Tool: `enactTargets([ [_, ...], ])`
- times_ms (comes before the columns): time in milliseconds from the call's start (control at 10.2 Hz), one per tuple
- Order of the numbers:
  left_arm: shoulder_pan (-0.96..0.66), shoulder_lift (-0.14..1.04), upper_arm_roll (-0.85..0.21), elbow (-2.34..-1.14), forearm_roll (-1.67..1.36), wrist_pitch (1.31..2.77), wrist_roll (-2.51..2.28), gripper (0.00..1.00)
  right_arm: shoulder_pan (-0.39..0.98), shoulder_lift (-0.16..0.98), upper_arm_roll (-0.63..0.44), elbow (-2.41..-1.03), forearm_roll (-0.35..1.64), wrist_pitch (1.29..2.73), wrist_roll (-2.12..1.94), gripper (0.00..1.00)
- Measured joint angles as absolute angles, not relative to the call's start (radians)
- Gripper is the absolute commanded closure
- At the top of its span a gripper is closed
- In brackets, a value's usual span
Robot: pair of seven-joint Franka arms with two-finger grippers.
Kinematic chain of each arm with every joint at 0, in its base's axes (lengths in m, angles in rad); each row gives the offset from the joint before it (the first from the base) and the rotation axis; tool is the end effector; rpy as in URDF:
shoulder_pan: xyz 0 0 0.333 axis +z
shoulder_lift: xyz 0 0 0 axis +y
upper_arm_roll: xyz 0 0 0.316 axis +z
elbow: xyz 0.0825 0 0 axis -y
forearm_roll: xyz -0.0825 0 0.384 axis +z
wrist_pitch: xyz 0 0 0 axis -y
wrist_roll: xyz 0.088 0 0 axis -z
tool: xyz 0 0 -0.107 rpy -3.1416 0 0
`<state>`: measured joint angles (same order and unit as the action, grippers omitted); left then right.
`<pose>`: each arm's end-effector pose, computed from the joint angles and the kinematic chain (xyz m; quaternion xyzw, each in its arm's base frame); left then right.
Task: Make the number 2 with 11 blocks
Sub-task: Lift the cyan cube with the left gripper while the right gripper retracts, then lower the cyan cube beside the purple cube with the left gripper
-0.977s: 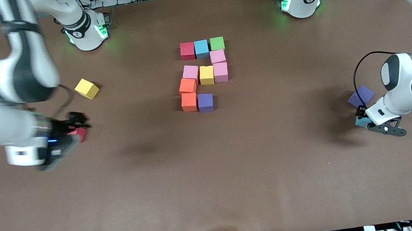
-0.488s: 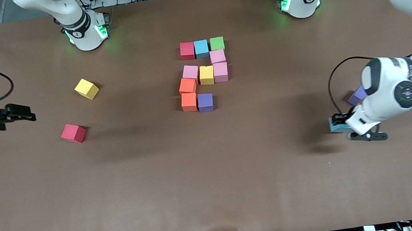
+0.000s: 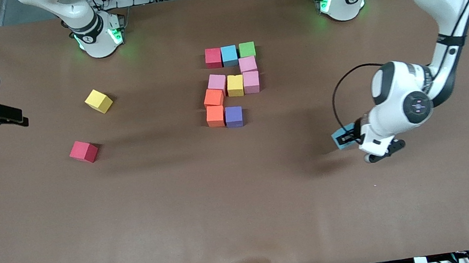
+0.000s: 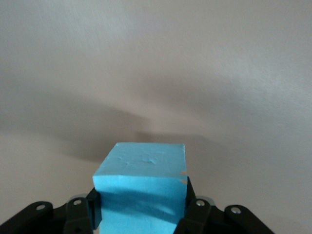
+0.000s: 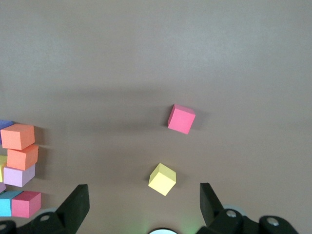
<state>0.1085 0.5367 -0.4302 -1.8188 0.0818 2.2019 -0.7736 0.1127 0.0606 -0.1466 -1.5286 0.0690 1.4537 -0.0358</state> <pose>0.6107 -0.1812 0.2575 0.9714 0.2185 -0.0837 0.0392 0.5595 -0.0084 0.6015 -0.9973 -0.0025 0.0663 0.0324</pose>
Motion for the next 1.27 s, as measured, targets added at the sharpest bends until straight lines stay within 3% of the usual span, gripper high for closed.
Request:
enactTargets([
  [488, -0.108, 0.536, -0.428, -1.819, 0.064, 2.216, -1.405, 1.0, 0.113, 0.029, -0.145, -1.57, 0.065, 1.479, -0.079, 0.0],
  [1269, -0.269, 0.571, -0.416, -1.824, 0.042, 2.324, -2.063, 1.0, 0.113, 0.029, -0.122, -1.559, 0.002, 1.494, -0.081, 0.0],
])
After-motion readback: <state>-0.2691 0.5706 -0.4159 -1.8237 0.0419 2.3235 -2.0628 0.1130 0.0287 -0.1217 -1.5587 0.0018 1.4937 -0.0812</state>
